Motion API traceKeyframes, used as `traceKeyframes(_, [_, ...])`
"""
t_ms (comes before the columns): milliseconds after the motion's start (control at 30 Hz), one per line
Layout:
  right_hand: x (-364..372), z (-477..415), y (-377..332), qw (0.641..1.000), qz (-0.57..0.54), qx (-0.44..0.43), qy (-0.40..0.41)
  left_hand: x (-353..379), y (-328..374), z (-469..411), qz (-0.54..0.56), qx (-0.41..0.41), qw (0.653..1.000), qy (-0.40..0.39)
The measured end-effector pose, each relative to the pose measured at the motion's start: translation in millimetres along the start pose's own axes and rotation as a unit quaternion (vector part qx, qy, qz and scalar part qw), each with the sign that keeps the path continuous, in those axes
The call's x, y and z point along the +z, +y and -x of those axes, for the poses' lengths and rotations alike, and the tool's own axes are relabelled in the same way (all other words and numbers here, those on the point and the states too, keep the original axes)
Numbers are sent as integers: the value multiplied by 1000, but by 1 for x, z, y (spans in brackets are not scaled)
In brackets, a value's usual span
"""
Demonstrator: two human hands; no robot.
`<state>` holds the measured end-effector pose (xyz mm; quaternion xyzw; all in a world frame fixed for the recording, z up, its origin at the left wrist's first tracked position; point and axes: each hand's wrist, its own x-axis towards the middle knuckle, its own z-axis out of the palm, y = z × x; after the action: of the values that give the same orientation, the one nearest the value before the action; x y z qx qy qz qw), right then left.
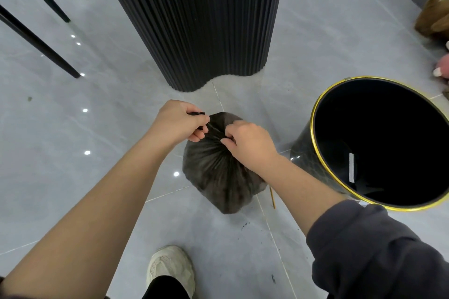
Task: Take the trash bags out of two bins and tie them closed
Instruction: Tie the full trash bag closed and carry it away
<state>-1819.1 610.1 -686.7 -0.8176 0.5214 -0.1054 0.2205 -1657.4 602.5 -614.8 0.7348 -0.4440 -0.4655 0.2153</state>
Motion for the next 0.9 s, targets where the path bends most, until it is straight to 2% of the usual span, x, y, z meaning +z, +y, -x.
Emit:
traceKeyframes(167, [-1,1,0,999,1,-36,37,-2,2,4,5,11,1000,-11])
traceKeyframes(267, [-1,2,2,999,-13,-27,44,-4,3,7,-4,28,999,-15])
traceKeyframes(633, [2,2,1,995,63,9,74,-2,1,8,-1,38,999,-12])
traceKeyframes(800, [2,2,0,997,-64,-3,48,-3,0,7,9,19,1000,-17])
traceKeyframes(900, [8,1,7,994,-103,-20,22,-4,-1,8,13,13,1000,-17])
